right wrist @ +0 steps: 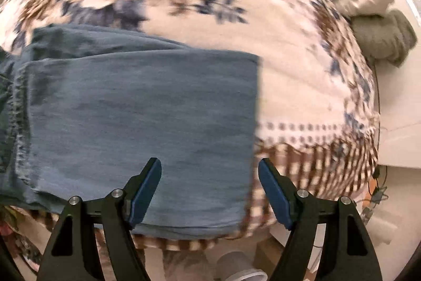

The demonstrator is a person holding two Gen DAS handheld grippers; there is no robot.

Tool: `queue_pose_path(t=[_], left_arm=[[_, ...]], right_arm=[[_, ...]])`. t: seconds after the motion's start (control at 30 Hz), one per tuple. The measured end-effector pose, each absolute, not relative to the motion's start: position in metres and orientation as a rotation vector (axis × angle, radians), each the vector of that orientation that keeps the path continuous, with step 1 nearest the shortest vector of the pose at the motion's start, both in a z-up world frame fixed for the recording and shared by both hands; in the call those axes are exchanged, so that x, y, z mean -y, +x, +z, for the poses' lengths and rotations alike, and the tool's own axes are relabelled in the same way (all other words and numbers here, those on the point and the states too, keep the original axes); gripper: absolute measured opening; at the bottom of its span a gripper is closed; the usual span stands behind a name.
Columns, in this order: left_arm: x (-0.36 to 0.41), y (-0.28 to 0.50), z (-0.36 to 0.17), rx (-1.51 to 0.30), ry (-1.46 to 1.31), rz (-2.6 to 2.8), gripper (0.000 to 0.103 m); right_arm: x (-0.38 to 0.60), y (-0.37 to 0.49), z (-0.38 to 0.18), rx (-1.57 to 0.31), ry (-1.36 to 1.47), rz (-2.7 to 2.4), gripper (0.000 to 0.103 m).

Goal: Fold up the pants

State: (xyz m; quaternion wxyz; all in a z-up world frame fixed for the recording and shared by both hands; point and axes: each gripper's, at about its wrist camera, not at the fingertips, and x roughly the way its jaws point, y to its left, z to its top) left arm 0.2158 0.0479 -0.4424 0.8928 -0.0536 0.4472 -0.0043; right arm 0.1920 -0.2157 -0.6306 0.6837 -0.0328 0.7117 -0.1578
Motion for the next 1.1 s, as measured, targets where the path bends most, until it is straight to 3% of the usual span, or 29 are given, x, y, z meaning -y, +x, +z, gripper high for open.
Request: queue_pose_path(t=[0.3, 0.67, 0.87, 1.1], left_arm=[[0.076, 0.217, -0.456, -0.983, 0.089, -0.186, 0.019], [0.195, 0.210, -0.526, -1.086, 0.389, -0.286, 0.019], [0.234, 0.196, -0.565, -1.124, 0.551, -0.348, 0.019], [0.239, 0.192, -0.572, -1.137, 0.565, -0.353, 0.019]], right_arm=[[0.313, 0.169, -0.633, -1.603, 0.006, -0.484, 0.078], [0.392, 0.144, -0.646, -1.603, 0.134, -0.546, 0.078], [0.421, 0.119, -0.668, -1.613, 0.572, -0.446, 0.078], [0.427, 0.107, -0.689, -1.627, 0.760, -0.394, 0.078]])
